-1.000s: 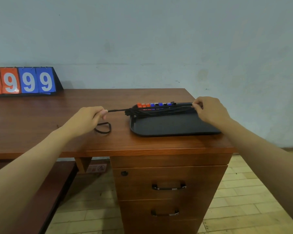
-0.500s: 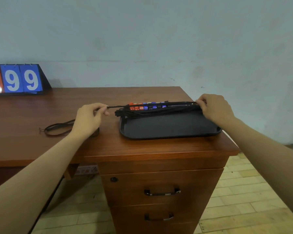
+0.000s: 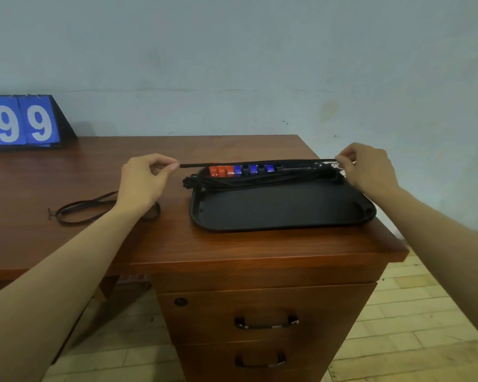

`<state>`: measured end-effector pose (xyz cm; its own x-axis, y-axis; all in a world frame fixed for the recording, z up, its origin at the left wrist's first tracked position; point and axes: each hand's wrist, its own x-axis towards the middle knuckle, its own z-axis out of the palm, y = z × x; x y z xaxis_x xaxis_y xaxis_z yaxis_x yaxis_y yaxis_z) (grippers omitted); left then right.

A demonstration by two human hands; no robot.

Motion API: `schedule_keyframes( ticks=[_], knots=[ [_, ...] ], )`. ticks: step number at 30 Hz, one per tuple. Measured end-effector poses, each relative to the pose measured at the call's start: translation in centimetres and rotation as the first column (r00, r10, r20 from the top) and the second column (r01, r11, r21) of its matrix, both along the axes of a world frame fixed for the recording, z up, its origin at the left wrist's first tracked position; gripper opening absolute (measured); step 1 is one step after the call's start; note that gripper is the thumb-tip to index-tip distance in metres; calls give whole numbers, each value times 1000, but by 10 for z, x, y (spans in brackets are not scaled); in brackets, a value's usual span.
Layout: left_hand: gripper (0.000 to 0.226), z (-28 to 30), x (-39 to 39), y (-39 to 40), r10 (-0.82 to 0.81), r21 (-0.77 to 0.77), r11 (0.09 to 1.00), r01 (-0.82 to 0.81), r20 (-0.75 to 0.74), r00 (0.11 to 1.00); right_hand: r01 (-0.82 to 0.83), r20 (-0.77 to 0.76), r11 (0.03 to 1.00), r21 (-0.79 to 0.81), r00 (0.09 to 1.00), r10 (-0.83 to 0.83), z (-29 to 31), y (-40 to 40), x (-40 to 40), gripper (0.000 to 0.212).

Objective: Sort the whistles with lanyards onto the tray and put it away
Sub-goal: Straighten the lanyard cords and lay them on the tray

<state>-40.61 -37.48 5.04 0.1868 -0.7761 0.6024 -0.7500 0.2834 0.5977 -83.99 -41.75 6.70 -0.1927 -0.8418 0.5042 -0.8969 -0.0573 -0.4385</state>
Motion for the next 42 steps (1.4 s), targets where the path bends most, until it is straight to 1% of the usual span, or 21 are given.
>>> schedule_keyframes(
  ticks=[3,8,16,20,23,27,31,35,38,42],
  knots=[
    [16,-7,-3,-6,10,16,1000,-10,28,1000,-17,-12,1000,-6,1000,17,0,-7,-6,15],
    [10,-12,-4,-10,-11,39,999,5,163,987,-15,-83,999,32,996,18,-6,-13,-8,14],
    [11,-12,-5,-11,-32,66,998,20,190,981,31,-150,999,41,988,-25,-11,-19,-7,16],
    [11,-13,-5,-10,-51,96,995,30,221,974,36,-193,996,78,981,-20,-14,-21,-5,15],
    [15,-12,-6,-9,-53,99,995,29,248,967,47,-191,994,103,981,-26,-13,-20,-4,16],
    [24,-13,-6,-9,-39,75,997,22,233,972,87,-253,989,123,966,-53,-7,-13,0,20],
    [30,-8,-5,-5,-16,27,1000,12,158,987,103,-335,991,83,940,-70,6,-2,9,24],
    [32,4,-11,7,-34,8,999,33,56,998,35,-342,998,50,940,-16,20,9,34,25],
    [33,16,-7,16,-47,9,999,47,8,999,-55,-301,997,58,951,70,23,18,70,24],
    [30,26,19,30,-33,91,995,28,52,998,-203,-254,977,69,943,214,24,29,118,19]
  ],
)
